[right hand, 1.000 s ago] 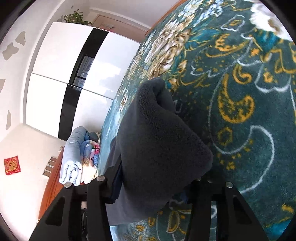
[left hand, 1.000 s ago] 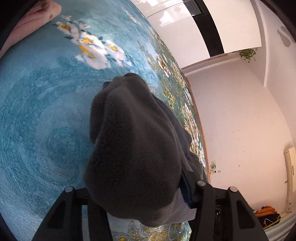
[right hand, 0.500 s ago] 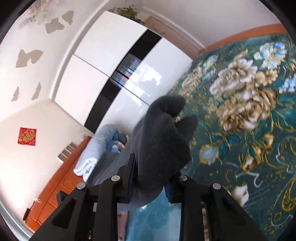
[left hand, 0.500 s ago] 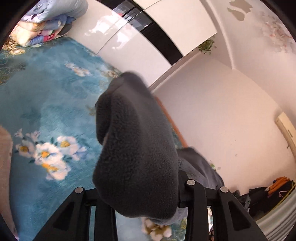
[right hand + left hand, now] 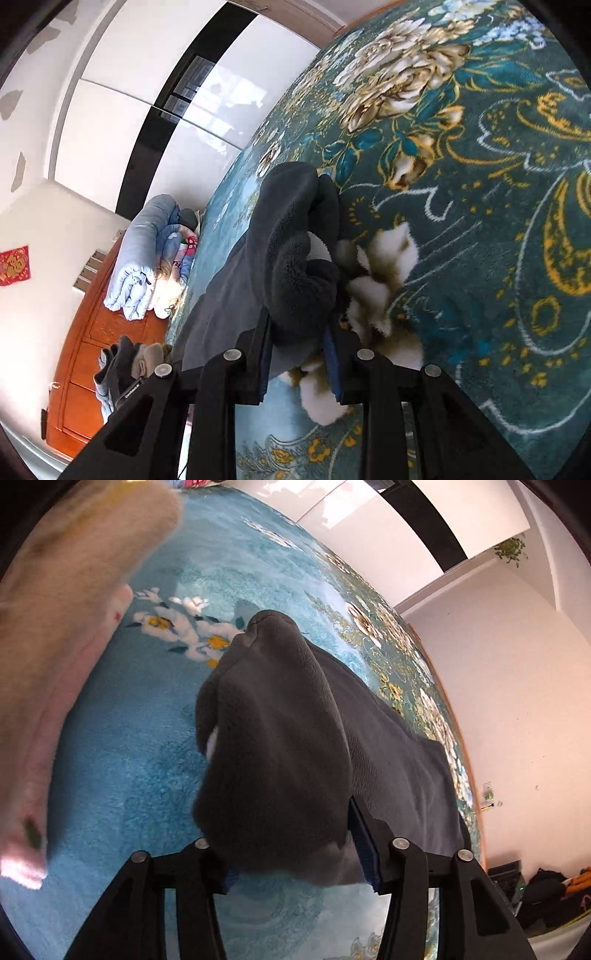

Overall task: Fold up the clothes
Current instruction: 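Lower the folded jacket onto the blanket and open both grippers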

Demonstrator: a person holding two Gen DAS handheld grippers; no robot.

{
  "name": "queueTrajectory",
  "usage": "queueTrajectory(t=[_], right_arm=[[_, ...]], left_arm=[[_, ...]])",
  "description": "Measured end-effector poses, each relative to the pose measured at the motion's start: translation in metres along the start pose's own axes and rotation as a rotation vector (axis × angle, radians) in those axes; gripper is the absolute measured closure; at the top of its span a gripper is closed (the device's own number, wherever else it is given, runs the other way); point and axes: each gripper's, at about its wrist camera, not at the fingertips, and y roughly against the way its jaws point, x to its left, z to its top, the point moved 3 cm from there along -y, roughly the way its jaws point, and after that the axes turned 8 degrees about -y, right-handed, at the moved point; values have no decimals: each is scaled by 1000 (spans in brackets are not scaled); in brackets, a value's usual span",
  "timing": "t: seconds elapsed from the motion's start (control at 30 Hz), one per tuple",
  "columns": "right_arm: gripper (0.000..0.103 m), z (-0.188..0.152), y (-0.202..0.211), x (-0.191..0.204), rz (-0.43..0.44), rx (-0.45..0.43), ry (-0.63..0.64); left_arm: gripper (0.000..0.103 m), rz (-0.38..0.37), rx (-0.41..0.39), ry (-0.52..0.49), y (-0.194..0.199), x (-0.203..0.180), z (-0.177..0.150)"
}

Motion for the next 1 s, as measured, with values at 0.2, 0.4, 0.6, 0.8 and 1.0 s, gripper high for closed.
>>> queueTrajectory(t=[0.2,0.4,0.6,0.8,1.0], right_arm=[[71,23,34,15,-183,-144,116],[68,-4,-21,102,-158,-6,430],[66,-32,-54,95,-225,50,572],[66,-16,-67,54,-259,84,414],[61,-28,-38,64,-250,58,460]], left_arm=[[41,119,-41,-74,41,-5,-18],[33,67,-88,-231,29,-59,14],[33,180,-48,-295,-27,-53,25],[31,128,-48,-258,-45,-34,25],[30,137,-47,-232,-29,-44,-3]])
